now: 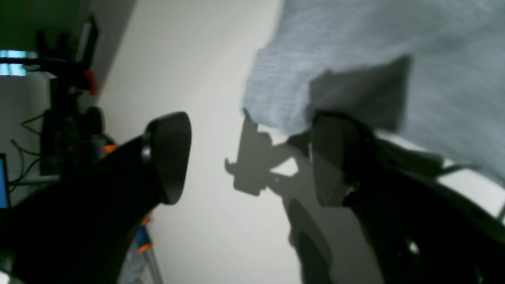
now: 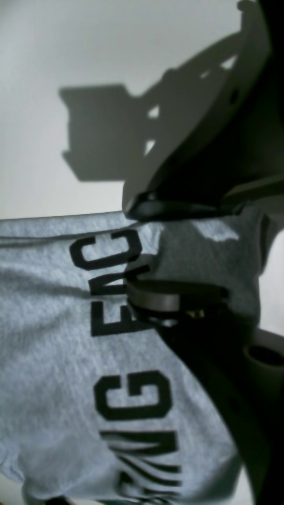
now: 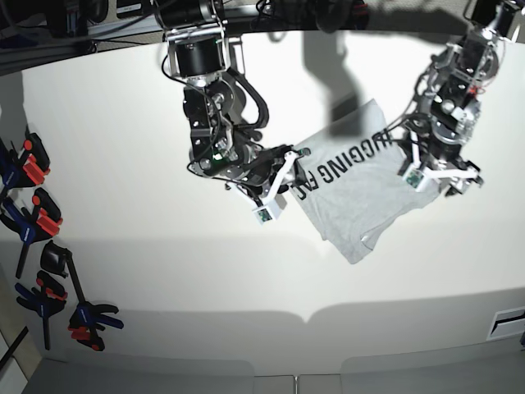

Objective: Fold the T-shirt properly
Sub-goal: 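Lower the shirt onto the table with both grippers, lettering up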

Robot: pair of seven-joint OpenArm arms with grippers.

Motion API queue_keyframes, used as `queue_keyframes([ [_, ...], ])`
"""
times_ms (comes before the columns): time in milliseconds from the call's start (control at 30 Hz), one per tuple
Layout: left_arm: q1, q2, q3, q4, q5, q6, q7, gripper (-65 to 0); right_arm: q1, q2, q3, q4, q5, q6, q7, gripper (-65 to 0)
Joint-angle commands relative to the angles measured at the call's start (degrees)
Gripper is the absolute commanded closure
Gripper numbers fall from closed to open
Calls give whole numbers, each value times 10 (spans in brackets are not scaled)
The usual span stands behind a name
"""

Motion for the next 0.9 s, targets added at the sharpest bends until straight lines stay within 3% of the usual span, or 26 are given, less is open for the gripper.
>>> queue_keyframes([
  [0,-9,-10,-3,7,-11,7,-8,-445,11,-3,-2,11,4,9,13,-235],
  [200,-9,3,-3,7,-121,7,-6,-445,5,-3,-12,9,-16,9,39,-235],
  [367,-9,18,-3,7,-118,7,2,-445,-30,-3,-68,10,-14,9,-5,-235],
  [500,-9,17,-3,7,-59,7,29,-445,-65,-2,-104,14,-11,5,-14,-235],
  [633,-9,17,-5,7,-32,7,64,-445,-93,-1,-107,43,8,1,-21,-235],
  [867,-15,17,-5,8,-14,14,65,-445,-120,-1,-103,134,9,1,-41,-235],
])
